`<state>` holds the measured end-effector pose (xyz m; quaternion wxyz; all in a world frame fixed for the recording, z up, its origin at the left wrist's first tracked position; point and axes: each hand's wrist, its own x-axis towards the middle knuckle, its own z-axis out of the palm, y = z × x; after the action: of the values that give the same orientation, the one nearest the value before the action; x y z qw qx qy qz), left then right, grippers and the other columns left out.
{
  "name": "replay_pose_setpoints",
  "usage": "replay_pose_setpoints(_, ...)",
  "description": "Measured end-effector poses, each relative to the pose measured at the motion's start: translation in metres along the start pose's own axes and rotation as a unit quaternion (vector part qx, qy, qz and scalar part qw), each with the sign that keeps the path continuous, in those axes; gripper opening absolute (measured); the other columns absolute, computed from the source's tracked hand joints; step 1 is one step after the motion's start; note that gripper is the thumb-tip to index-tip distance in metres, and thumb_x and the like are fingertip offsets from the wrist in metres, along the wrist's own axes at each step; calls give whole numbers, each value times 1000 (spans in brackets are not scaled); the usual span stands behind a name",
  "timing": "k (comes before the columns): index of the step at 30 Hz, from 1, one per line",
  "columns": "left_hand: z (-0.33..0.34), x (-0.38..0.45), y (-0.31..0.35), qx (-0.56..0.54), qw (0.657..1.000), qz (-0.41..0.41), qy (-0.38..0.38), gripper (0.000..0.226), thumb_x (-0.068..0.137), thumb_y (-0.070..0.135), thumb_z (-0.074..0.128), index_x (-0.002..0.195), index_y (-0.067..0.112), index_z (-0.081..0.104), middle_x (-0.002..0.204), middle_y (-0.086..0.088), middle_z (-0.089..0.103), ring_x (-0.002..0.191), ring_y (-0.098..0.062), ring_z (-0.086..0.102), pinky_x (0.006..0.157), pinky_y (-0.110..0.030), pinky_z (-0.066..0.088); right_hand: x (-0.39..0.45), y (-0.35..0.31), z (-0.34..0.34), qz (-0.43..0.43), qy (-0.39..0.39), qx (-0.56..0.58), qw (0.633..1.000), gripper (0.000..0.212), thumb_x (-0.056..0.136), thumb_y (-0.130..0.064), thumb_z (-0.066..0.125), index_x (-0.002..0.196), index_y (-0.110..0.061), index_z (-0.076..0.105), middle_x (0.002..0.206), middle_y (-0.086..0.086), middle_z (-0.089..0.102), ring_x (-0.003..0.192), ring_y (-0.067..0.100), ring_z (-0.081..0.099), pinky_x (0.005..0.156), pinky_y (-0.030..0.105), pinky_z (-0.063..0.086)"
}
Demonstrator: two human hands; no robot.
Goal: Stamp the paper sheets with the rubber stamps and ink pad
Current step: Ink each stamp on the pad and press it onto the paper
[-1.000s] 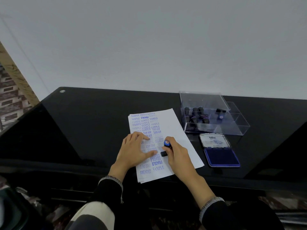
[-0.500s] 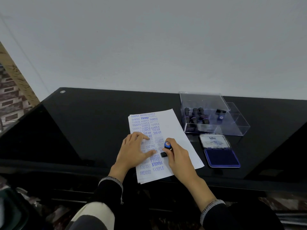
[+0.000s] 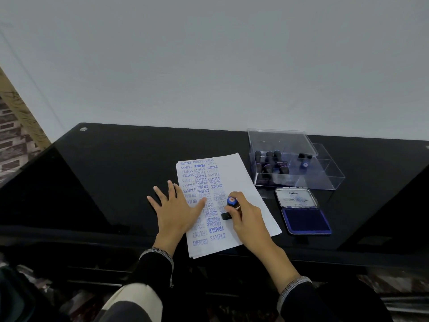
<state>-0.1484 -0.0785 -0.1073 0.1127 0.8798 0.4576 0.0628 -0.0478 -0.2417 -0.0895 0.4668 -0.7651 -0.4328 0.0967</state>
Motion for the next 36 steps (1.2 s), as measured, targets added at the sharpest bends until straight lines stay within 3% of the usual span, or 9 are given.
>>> replay_pose_setpoints(3,0,0,-1,-6,1000,3,0,108,80,83,22,152,4,9,161,-11,3,144,-44,-10,113,-62,-6,6,4,-7,82,122,116,982,7,96,-15,52,97,-22,51,80,-5,62,62,-1,57,67,17,45)
replay_pose_setpoints(7,-1,0,-1,-13,1000,4,6,106,81,82,25,152,5,10,161,-10,5,145,-40,-10,113,-60,-6,6,12,-25,172,285,256,908,6,99,-19,47,97,-21,51,79,4,60,56,4,57,62,27,50)
replay_pose_setpoints(11,1,-1,-3,-105,991,60,55,86,89,65,41,152,11,18,159,-3,18,149,-27,1,116,-56,-3,-3,19,-26,171,309,273,895,11,100,-21,45,108,-16,51,81,3,59,58,8,58,67,30,52)
replay_pose_setpoints(17,3,-21,-1,-112,945,227,208,50,91,49,41,127,19,59,144,-1,46,138,-22,36,116,-49,24,-6,20,-25,154,313,268,898,15,99,-22,45,111,-15,51,82,4,60,59,5,59,79,43,53)
replay_pose_setpoints(20,-3,-41,11,-170,934,303,86,35,87,56,52,108,32,65,132,14,51,126,-5,42,108,-41,37,-6,19,-24,155,313,261,900,14,100,-20,45,111,-14,51,81,2,61,58,4,60,81,45,53)
replay_pose_setpoints(23,-10,-57,22,-145,931,318,-103,63,70,75,62,123,42,53,142,24,34,133,3,25,115,-26,20,-7,19,-24,149,316,258,901,13,100,-19,45,110,-14,51,78,1,61,58,6,60,80,46,53)
replay_pose_setpoints(27,-17,-56,26,-86,923,338,-160,83,66,70,70,136,41,38,152,19,21,140,-4,15,118,-30,14,-9,18,-24,135,328,257,899,13,99,-21,46,111,-16,50,80,2,62,61,7,61,80,42,53)
replay_pose_setpoints(32,-37,-43,27,-79,911,308,-261,66,78,45,74,136,39,43,154,19,20,140,-5,19,115,-30,18,-14,14,-22,96,377,250,887,13,99,-18,46,112,-17,48,85,1,64,69,12,64,77,28,53)
replay_pose_setpoints(36,-38,-25,10,-131,920,254,-269,41,86,26,66,119,46,53,150,23,28,140,-3,23,115,-30,22,-17,12,-21,75,384,235,890,15,99,-15,46,113,-18,48,89,-3,64,72,4,64,71,15,51)
